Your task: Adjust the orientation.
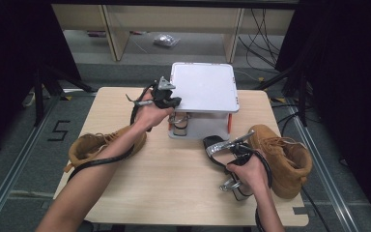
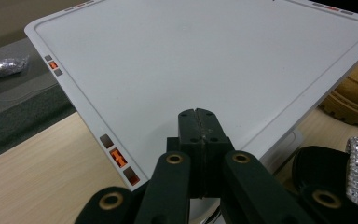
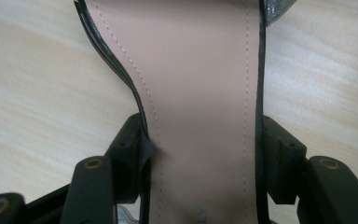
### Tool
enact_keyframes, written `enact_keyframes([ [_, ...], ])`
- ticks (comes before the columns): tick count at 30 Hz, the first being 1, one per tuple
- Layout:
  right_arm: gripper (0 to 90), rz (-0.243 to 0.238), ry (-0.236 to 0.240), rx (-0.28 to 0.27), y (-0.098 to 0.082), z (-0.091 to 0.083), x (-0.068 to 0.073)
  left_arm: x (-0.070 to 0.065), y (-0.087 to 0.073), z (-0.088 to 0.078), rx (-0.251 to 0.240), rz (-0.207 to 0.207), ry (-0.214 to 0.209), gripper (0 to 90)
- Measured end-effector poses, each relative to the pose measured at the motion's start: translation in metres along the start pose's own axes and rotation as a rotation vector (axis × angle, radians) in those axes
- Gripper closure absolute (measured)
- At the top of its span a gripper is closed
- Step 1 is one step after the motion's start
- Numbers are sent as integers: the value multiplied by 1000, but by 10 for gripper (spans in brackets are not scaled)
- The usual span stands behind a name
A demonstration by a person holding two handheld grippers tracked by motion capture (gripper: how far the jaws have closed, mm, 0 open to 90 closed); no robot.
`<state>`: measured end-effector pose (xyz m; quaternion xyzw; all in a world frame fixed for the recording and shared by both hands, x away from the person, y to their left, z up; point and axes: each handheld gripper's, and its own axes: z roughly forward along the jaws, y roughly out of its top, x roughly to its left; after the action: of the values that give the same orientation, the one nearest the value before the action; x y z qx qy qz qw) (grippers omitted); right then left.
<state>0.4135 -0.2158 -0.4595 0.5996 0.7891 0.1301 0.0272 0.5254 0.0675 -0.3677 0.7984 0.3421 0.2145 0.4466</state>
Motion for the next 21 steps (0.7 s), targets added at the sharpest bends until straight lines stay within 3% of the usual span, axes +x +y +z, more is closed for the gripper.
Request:
enact_keyframes([
  [8, 436, 58, 2, -44, 8, -1, 4, 0, 1, 2, 2, 2, 1, 899],
  [12, 436, 44, 17, -50, 12, -3, 4, 0, 1, 2, 4, 0, 4, 899],
  [16, 436, 78, 18, -55, 15, -6, 5, 0, 2, 2, 8, -3, 6, 899],
  [17, 436, 88, 46, -46, 18, -9, 7, 0, 2, 2, 9, -2, 6, 899],
  [20, 436, 90, 29, -59, 21, -8, 7, 0, 2, 2, 10, -2, 5, 899],
  [21, 437, 82, 50, -64, 24, -9, 8, 0, 3, 2, 12, -3, 3, 899],
])
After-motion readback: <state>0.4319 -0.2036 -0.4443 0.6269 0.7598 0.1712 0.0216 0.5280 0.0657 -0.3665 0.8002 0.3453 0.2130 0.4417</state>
